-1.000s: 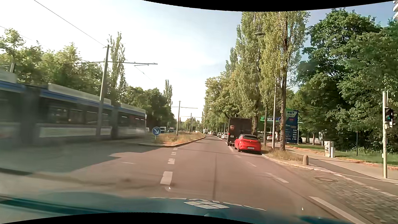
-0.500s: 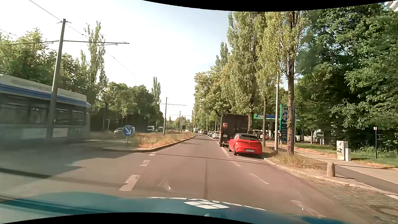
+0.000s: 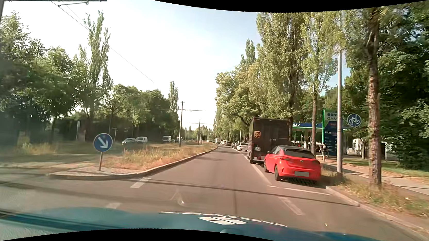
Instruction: Follow the waypoints while adhering to traffic rules and regulations
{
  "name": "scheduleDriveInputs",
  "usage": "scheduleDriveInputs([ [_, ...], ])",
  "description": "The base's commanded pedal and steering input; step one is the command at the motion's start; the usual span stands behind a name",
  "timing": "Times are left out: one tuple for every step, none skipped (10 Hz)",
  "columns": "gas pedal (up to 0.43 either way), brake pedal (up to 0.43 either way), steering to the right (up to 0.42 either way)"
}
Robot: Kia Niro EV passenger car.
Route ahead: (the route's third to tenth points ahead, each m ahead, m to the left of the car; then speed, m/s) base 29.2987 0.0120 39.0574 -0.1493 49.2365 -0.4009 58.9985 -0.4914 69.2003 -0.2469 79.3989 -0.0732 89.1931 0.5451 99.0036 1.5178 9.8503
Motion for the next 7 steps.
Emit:
scheduleDriveInputs([
  [0.622, 0.000, -0.024],
  [0.591, 0.000, -0.011],
  [0.539, 0.000, 0.007],
  [0.500, 0.000, 0.018],
  [0.469, 0.000, 0.021],
  [0.429, 0.000, 0.022],
  [0.398, 0.000, 0.022],
])
